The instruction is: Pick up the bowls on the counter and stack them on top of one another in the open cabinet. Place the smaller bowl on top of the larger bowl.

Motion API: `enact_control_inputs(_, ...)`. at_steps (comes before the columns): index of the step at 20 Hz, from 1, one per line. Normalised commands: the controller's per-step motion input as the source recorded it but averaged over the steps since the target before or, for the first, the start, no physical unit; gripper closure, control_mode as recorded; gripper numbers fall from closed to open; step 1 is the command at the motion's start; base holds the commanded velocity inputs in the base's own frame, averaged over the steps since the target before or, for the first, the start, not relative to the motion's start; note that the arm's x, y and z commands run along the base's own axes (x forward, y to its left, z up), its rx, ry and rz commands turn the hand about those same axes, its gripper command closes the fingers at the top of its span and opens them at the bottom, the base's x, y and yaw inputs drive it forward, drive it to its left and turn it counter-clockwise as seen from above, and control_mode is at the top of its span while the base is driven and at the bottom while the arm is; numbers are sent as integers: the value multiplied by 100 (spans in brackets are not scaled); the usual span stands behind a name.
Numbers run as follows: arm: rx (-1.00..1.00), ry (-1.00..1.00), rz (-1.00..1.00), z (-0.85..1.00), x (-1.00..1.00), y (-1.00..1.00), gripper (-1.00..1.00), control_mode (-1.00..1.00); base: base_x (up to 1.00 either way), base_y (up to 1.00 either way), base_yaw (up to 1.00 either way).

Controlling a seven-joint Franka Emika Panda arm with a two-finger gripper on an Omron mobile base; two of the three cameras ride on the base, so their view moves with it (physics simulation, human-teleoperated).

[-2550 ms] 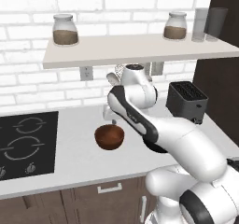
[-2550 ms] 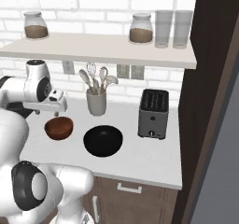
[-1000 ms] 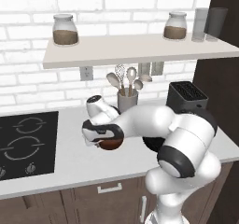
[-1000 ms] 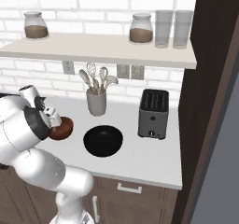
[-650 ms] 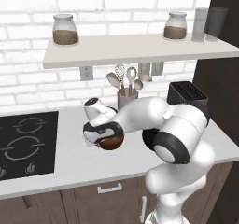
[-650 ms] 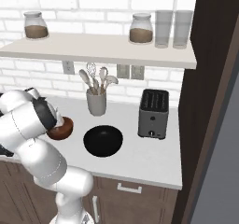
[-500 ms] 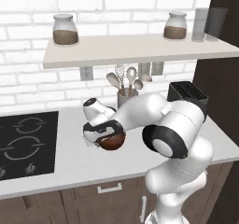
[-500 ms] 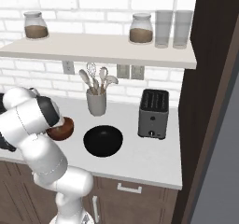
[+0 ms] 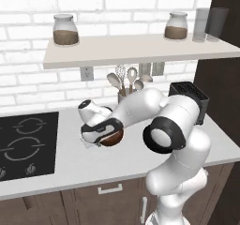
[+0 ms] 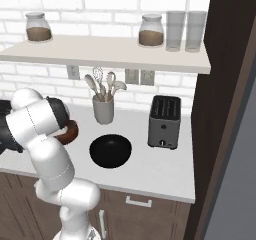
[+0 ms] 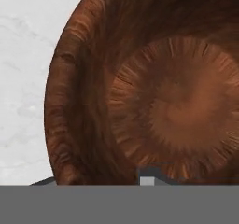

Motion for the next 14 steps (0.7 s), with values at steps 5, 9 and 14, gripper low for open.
enact_control_inputs(5, 0, -3, 0, 4, 0, 0, 100, -100, 0, 0, 0)
enact_control_inputs(9, 0, -27, -1, 63, -31, -9, 100, -100, 0, 0, 0)
enact_control_inputs(14, 0, -27, -11, 95, -30, -24, 100, -100, 0, 0, 0)
